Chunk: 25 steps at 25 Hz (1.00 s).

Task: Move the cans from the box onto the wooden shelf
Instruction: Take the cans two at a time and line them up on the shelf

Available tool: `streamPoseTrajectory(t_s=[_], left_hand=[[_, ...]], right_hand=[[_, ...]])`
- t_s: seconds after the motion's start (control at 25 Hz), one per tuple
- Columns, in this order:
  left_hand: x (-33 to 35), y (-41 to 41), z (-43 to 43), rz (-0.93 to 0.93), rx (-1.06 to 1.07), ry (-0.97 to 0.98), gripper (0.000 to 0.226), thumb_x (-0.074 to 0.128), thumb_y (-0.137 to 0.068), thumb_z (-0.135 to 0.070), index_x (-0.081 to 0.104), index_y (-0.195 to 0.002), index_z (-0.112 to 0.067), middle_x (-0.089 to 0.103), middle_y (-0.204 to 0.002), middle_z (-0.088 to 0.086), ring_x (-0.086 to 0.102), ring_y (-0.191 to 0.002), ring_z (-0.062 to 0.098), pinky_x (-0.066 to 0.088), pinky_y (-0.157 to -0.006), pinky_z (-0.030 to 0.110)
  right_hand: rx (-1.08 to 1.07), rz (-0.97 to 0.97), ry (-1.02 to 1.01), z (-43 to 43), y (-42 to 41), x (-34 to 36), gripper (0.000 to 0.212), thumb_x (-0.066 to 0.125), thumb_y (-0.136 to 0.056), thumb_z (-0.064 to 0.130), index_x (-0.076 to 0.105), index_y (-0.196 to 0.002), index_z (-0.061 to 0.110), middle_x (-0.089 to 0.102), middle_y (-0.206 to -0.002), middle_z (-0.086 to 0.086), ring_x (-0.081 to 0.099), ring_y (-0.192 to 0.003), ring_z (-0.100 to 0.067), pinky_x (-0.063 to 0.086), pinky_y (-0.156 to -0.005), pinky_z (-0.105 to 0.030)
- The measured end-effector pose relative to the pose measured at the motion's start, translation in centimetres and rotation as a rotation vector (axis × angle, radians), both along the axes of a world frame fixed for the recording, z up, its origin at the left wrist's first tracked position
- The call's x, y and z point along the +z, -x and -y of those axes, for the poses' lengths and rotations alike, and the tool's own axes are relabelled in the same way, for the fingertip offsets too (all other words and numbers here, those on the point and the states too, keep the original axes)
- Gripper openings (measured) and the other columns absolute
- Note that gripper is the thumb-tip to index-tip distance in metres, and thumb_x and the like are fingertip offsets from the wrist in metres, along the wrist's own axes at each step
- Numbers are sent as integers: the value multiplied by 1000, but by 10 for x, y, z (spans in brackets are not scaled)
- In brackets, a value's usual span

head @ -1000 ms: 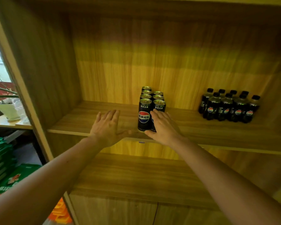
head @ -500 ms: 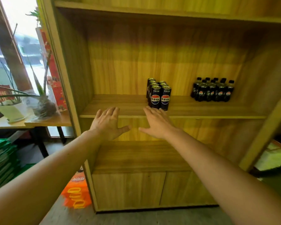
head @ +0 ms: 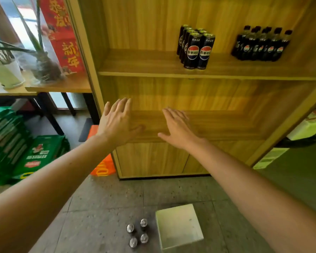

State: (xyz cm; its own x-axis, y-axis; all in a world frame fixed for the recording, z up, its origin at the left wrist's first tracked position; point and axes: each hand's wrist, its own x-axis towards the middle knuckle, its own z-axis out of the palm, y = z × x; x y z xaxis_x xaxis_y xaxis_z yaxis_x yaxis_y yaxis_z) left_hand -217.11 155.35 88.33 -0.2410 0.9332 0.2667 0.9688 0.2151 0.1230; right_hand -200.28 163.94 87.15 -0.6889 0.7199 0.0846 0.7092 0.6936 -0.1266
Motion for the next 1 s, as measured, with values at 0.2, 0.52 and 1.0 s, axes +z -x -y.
streamPoseTrajectory(t_s=[0.2,0.52,1.0], left_hand=[[-111,7,7,0,53,54,87,48,-81,-58,16,-146,-10,22,-154,13,18,-143,29,7,-118,47],[-320,8,40,96,105,190,86,54,-81,-53,19,-145,-7,24,-153,13,20,-143,28,6,-117,45],[-704,30,84,189,106,310,88,50,-83,-55,11,-147,-10,24,-154,10,22,-142,24,4,-118,41]], right_hand=[[53,35,98,3,11,-107,82,53,-86,43,6,-146,12,8,-157,-8,11,-144,-24,3,-118,-39],[182,85,208,19,17,-317,82,54,-84,45,11,-145,10,15,-156,-8,17,-143,-23,5,-118,-37],[137,36,469,46,39,-707,82,59,-83,41,13,-145,13,18,-155,-6,18,-142,-22,11,-116,-35]])
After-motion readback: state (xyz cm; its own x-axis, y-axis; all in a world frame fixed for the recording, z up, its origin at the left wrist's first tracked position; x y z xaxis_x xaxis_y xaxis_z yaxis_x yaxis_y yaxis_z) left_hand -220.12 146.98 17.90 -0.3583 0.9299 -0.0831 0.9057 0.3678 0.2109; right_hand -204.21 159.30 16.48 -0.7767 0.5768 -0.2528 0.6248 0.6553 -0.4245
